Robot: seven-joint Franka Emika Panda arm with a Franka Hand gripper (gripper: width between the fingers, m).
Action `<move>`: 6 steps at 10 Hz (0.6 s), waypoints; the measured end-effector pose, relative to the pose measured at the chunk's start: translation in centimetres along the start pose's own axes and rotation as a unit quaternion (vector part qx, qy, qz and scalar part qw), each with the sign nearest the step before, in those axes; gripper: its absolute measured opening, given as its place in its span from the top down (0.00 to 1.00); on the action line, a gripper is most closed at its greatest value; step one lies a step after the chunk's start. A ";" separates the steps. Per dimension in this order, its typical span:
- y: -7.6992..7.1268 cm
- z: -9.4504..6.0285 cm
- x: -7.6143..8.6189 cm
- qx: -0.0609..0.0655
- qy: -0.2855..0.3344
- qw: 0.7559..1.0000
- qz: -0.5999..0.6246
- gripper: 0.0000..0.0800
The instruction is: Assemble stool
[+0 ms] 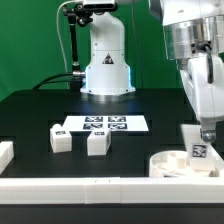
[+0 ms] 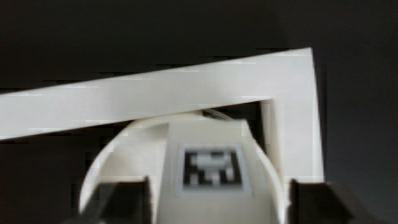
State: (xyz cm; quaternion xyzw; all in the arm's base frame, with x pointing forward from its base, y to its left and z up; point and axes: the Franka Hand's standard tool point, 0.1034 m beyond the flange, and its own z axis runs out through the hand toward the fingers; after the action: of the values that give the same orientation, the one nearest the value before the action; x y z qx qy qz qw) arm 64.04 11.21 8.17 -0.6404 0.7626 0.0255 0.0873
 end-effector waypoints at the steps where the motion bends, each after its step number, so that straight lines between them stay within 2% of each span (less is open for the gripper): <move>1: 0.0 0.0 0.0 0.000 0.000 1.000 -0.004 0.31; 2: -0.2 -0.6 0.0 0.000 -0.002 0.999 -0.046 0.23; 4: -0.7 -1.7 -0.3 0.011 -0.004 0.996 -0.094 0.19; 6: -0.6 -1.5 -0.3 0.010 -0.003 0.983 -0.185 0.19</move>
Offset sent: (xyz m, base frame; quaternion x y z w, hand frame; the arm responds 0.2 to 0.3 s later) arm -0.0043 0.0009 0.0249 0.0187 -0.0244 -0.0727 0.9969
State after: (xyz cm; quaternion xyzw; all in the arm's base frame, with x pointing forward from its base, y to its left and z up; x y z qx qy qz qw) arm 64.56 11.13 9.75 -0.7697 0.6306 0.0030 0.0991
